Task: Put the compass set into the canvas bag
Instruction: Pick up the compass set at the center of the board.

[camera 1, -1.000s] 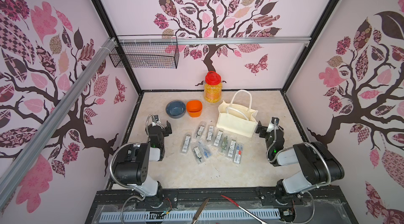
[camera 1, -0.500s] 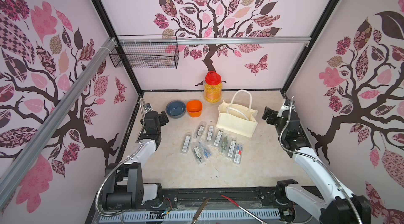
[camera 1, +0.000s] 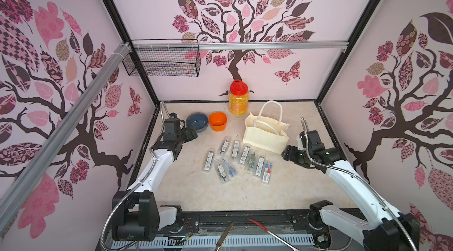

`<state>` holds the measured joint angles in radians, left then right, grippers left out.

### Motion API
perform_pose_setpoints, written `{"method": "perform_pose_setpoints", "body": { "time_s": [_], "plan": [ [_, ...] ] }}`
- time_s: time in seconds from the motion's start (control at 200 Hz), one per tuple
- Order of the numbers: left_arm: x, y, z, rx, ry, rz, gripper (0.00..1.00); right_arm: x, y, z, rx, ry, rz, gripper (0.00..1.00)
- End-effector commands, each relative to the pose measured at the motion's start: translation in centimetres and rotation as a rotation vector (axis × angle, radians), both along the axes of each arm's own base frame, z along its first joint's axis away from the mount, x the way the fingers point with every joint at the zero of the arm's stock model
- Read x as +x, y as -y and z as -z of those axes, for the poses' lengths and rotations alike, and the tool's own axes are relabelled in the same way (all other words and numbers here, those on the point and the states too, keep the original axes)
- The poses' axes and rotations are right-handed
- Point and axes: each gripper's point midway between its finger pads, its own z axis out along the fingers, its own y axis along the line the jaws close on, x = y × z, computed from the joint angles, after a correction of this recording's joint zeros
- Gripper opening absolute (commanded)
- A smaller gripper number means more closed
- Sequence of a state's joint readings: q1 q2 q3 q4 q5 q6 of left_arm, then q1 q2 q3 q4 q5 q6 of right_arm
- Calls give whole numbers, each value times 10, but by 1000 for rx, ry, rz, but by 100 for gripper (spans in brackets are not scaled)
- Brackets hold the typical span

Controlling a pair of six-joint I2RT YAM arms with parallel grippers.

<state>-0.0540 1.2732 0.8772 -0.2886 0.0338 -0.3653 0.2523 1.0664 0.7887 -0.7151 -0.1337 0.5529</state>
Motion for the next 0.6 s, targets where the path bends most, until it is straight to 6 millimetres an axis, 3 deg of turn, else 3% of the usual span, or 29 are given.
{"method": "perform_pose_setpoints", "body": {
  "time_s": [0.0,0.28,0.415,0.595],
  "plan": [
    [2,7,-11,1,-3,38,92,-9,-10,11,56,-87,-7,77],
    [0,3,-4,21,-39,23,92,-10,-22,48,62,-209,-66,76],
    [1,-3,-5,20,-55,-5,93,-6,-22,57,-8,-233,-86,76],
    [5,-6,-7,-70,-86,-28,93,-1,-36,68,-59,-268,-139,76]
  ]
}}
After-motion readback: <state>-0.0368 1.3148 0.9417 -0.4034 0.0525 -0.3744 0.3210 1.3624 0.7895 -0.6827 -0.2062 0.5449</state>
